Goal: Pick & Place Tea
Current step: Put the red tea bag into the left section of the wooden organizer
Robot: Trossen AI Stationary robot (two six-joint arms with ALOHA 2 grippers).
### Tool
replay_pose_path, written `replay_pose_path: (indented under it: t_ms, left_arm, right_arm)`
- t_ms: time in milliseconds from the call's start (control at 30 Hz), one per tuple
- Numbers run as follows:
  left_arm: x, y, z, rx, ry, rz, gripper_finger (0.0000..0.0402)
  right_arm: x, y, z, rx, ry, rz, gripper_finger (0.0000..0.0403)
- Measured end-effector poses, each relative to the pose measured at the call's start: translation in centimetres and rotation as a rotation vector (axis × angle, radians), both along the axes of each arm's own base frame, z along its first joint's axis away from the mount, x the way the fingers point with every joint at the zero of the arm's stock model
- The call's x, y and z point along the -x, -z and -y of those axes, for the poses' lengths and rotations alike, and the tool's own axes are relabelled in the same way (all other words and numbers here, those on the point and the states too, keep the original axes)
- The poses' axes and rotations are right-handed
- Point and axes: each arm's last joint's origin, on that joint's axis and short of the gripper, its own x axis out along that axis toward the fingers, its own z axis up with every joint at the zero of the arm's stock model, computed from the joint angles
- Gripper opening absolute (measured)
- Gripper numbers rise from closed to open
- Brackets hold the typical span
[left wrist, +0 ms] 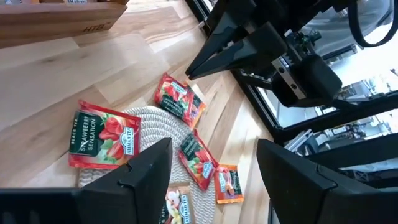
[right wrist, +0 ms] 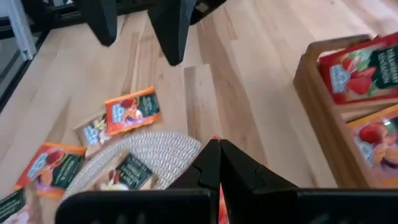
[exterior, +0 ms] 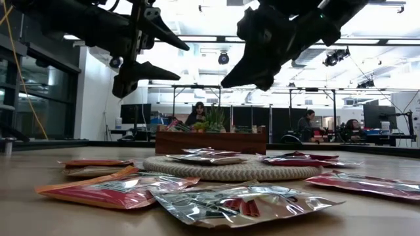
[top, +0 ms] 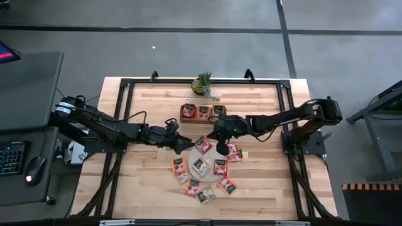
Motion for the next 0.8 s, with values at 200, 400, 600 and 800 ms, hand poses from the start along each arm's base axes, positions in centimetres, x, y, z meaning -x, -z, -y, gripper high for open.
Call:
replay_pose_path:
  t_ms: [200, 400, 600, 800]
  left_arm:
    - [-0.3, 1.1, 0.1, 0.07, -0.032, -0.051, 0.0233]
    - [-1.0, 3.5, 0.2, 0.219, -0.099, -0.144, 0.0233]
    - [-1.4, 5.1, 0.3, 0.357, -0.177, -0.192, 0.0233]
    - [-1.7, 6.4, -0.5, 0.401, -0.262, -0.222, 0.0233]
  right_arm:
    - [0.4, 0.6, 0.1, 0.002, 0.005, -0.074, 0.0]
    - [0.2, 1.4, 1.6, -0.088, 0.04, -0.108, 0.0]
    - [-0.3, 3.5, 3.3, -0.249, 0.039, -0.166, 0.0]
    - [-0.6, 3.5, 3.8, -0.242, 0.057, -0.133, 0.0]
